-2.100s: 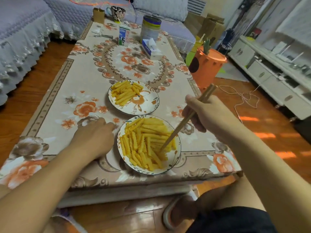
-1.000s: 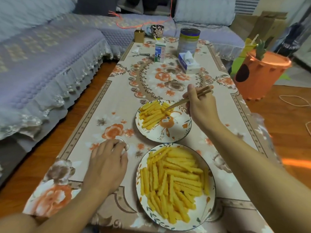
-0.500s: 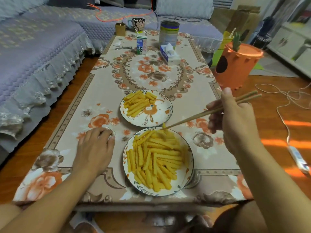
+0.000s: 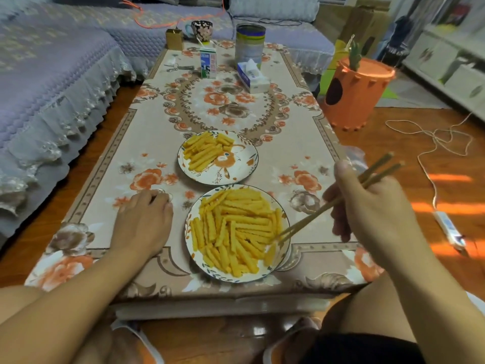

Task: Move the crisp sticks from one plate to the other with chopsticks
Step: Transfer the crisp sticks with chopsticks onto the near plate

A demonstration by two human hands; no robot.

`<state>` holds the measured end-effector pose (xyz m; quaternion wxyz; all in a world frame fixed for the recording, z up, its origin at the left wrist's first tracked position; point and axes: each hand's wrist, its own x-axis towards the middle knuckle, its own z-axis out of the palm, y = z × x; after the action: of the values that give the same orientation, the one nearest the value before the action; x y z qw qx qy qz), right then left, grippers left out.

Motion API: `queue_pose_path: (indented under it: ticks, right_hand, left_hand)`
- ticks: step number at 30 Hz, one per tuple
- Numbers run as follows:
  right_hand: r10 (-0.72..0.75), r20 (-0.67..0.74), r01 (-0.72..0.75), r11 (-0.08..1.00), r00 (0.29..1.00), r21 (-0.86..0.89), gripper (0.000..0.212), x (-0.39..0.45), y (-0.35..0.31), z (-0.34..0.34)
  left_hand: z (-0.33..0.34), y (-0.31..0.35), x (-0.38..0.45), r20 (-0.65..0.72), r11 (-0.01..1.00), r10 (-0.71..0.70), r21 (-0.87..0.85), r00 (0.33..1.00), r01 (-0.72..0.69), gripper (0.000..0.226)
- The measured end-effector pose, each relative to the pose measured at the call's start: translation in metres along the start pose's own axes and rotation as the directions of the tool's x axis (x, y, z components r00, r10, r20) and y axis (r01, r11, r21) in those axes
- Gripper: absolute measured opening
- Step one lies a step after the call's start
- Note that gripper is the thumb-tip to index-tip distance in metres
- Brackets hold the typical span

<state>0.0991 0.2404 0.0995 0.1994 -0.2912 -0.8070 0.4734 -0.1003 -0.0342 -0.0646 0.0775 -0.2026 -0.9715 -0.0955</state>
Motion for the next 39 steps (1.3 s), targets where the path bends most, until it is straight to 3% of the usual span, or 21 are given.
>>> queue_pose_path:
  ticks: [7,12,16,20,28,39]
  right_hand:
    - [-0.151,-0.046,0.156,0.979,0.988,0.130,0.050,0.084,-0.034,0.030]
    - [-0.256,0.034,0.251,0.962,0.966,0.109,0.040,0.137,-0.011,0.084]
    - [-0.267,0.083,0.251,0.953,0.960,0.170,0.039,0.162,0.010,0.119]
    - [-0.266,0.076,0.246,0.948,0.961,0.203,0.038,0.177,0.018,0.139]
    - [-0.355,0.069,0.342,0.928,0.932,0.150,0.037,0.177,0.023,0.146]
    - [-0.376,0.052,0.369,0.923,0.925,0.107,0.034,0.174,0.026,0.140]
  left_hand:
    - [-0.034,0.010,0.042,0.302,0.989,-0.068,0.143,0.951,0.025,0.033]
    - [-0.036,0.017,0.030,0.228,0.966,-0.043,-0.240,0.973,0.099,0.031]
    - [-0.028,0.036,0.032,0.392,0.888,0.009,-0.427,0.920,0.173,0.032]
    - [-0.021,0.038,0.036,0.546,0.850,0.071,-0.472,0.835,0.236,0.036]
    - [-0.025,0.041,0.044,0.543,0.871,0.105,-0.454,0.833,0.186,0.034]
    - [-0.033,-0.002,0.024,0.599,0.826,0.015,-0.459,0.801,0.327,0.030]
